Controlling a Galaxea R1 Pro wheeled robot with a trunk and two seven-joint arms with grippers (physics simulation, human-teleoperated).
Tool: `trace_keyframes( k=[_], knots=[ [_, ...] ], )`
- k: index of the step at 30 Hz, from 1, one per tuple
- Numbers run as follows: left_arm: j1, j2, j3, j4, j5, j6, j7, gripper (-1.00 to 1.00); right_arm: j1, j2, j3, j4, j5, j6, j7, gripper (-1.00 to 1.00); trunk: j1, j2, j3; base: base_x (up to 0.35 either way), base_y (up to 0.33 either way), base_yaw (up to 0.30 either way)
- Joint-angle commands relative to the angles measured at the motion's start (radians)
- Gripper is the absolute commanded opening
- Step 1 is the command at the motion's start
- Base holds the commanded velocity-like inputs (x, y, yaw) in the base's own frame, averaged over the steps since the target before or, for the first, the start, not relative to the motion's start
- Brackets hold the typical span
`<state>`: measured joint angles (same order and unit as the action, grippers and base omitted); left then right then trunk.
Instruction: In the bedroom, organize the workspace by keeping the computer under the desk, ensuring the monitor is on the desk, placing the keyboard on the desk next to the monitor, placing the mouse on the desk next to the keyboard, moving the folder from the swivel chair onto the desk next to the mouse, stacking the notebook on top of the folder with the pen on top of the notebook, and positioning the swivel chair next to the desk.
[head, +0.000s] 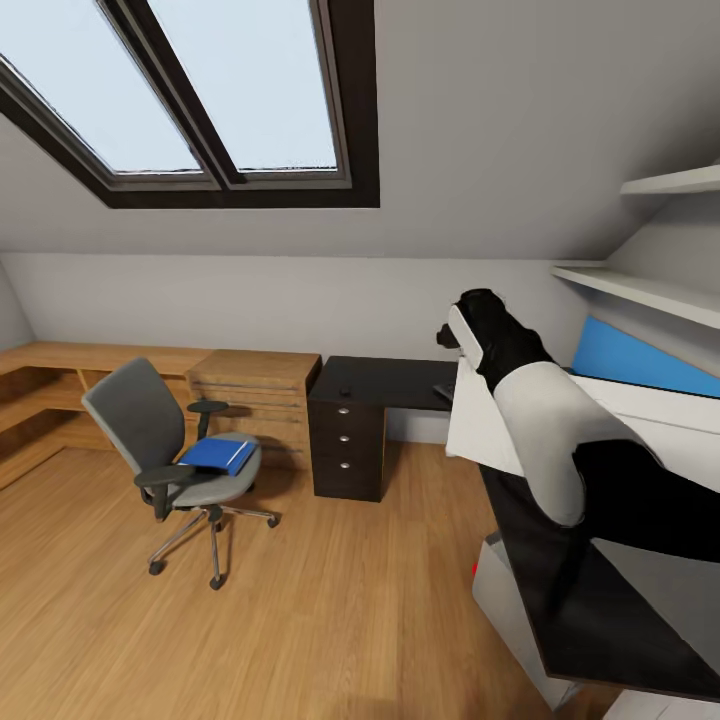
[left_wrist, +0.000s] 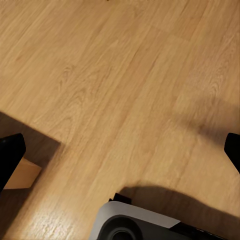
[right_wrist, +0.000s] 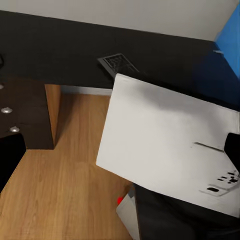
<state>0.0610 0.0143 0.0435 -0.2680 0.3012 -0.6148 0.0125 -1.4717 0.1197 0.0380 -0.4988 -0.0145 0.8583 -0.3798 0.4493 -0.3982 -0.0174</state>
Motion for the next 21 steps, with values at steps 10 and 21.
trace_keyframes(
  k=[10,21],
  knots=[
    [0.0,-0.001,0.004,0.0,-0.005,0.0,0.0,1.0,-0.031,-0.063,0.0,-0.056,-0.002,0.008,-0.013,1.0,0.001,-0.002,-0.002,0.193,-0.032,0.0],
    [0.0,-0.001,0.003,0.001,-0.005,0.001,0.0,1.0,-0.032,-0.242,-0.026,-0.063,-0.025,0.011,0.045,1.0,0.001,-0.002,-0.002,0.202,-0.006,0.0]
  ],
)
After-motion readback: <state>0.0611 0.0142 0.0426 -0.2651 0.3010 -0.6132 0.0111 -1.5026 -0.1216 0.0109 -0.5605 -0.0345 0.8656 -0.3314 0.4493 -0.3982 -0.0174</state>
